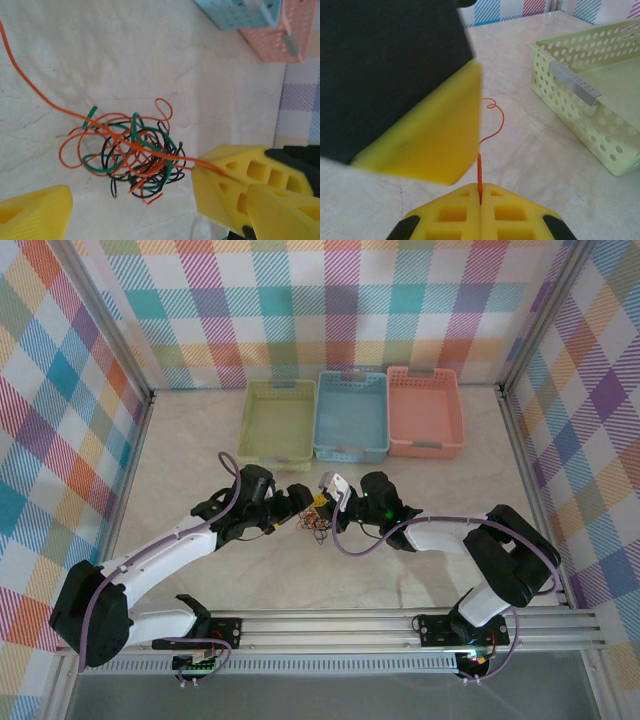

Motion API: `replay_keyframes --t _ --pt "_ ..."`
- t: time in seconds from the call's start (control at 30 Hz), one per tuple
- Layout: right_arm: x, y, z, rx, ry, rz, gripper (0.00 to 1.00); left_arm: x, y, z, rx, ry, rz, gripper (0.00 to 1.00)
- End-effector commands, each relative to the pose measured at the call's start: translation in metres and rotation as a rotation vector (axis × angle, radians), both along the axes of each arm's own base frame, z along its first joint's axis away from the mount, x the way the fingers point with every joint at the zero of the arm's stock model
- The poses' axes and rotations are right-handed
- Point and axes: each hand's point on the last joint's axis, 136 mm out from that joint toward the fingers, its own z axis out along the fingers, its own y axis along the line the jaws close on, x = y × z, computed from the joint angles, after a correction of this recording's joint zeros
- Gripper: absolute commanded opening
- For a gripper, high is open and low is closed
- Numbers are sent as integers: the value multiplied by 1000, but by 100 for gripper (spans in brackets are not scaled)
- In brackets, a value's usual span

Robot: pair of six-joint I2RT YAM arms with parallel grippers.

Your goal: Untangle the cables

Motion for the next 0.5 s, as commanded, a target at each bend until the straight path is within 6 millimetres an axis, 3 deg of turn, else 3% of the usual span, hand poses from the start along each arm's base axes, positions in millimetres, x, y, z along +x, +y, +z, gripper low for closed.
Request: replay_keyframes --t 0.0,0.2,0.47 --pt "-4 2 8 28 -27 33 0 12 1 11 -117 -9 144 89" --pt "-4 3 7 24 -23 41 0 23 -5 16 -187 -14 215 87" --pt "-5 4 8 28 -23 46 0 36 -7 4 -193 6 280 74"
